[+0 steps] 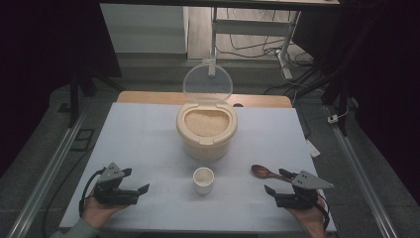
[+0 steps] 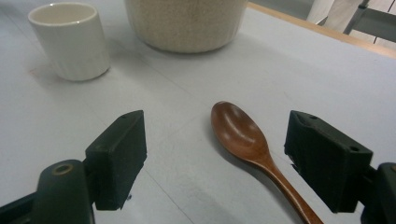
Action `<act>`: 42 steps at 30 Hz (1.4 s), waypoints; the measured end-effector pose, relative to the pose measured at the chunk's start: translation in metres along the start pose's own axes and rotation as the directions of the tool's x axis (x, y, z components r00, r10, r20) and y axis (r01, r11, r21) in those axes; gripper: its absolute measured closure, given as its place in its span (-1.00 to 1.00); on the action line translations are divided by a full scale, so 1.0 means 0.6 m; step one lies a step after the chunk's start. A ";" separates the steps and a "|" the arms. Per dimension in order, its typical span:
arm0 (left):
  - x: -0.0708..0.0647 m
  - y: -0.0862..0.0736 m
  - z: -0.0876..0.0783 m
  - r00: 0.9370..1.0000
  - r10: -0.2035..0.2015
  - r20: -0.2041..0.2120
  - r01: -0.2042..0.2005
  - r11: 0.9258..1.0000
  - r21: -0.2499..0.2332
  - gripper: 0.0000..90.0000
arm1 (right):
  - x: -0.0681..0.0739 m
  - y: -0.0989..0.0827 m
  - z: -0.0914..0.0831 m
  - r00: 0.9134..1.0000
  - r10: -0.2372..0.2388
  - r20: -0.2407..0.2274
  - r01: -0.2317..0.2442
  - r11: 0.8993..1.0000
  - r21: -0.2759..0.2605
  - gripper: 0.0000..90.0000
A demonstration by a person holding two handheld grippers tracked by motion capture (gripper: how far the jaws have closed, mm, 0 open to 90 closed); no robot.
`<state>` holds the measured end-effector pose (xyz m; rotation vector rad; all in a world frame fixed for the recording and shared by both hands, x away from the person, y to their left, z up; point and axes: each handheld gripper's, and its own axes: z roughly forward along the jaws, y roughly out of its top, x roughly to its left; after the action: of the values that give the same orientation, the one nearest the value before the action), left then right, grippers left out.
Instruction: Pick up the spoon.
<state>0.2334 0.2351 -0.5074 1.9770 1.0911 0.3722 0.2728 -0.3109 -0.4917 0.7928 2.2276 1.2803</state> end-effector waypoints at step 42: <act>-0.004 0.005 0.009 0.999 0.053 -0.010 -0.052 0.998 0.017 -0.76 | -0.017 0.080 -0.014 0.998 -0.009 -0.060 0.020 0.984 0.175 -0.34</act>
<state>0.2368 0.2295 -0.5077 2.0235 1.0532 0.4029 0.2872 -0.3034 -0.4450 0.8102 2.4144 1.1245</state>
